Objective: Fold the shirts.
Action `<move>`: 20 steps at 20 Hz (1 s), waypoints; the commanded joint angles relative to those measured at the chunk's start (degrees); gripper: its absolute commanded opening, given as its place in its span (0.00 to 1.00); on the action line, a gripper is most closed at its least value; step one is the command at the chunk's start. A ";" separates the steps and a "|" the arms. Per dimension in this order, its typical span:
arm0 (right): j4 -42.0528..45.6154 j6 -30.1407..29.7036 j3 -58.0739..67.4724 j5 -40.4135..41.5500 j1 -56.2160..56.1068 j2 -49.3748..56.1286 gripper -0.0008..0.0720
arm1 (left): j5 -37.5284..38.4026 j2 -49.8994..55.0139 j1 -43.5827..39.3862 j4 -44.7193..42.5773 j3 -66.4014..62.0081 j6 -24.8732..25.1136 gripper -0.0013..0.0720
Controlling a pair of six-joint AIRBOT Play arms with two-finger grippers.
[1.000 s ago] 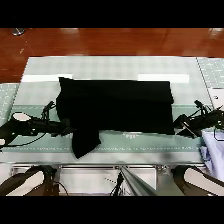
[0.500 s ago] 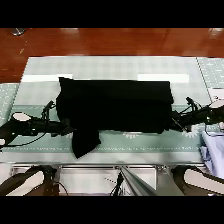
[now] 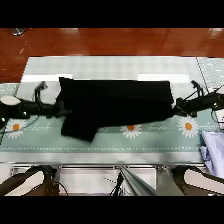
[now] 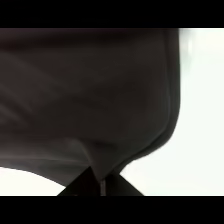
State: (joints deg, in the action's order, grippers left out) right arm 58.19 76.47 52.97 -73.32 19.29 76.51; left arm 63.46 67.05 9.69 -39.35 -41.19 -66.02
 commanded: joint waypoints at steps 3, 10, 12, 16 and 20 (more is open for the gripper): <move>-5.46 0.37 7.85 6.21 -0.11 2.32 0.04 | -0.24 7.76 -0.81 -0.07 -17.29 -4.33 0.05; -12.76 0.28 20.70 9.27 -0.11 15.28 0.04 | -0.48 27.21 -0.79 -0.07 -36.11 -8.85 0.05; -13.92 -0.04 23.26 9.77 -0.11 18.86 0.04 | -0.46 31.65 -0.81 -0.07 -40.63 -8.85 0.05; -16.50 -0.13 26.80 10.10 -0.11 24.24 0.04 | -0.37 38.42 -0.79 -0.07 -47.21 -9.29 0.05; -20.63 -1.03 26.84 11.21 -0.11 26.40 0.88 | 0.61 40.22 -0.81 -0.04 -47.45 -9.25 0.51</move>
State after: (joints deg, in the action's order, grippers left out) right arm 41.12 76.12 79.02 -62.43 19.18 100.92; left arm 63.00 105.23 8.93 -39.44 -87.26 -75.07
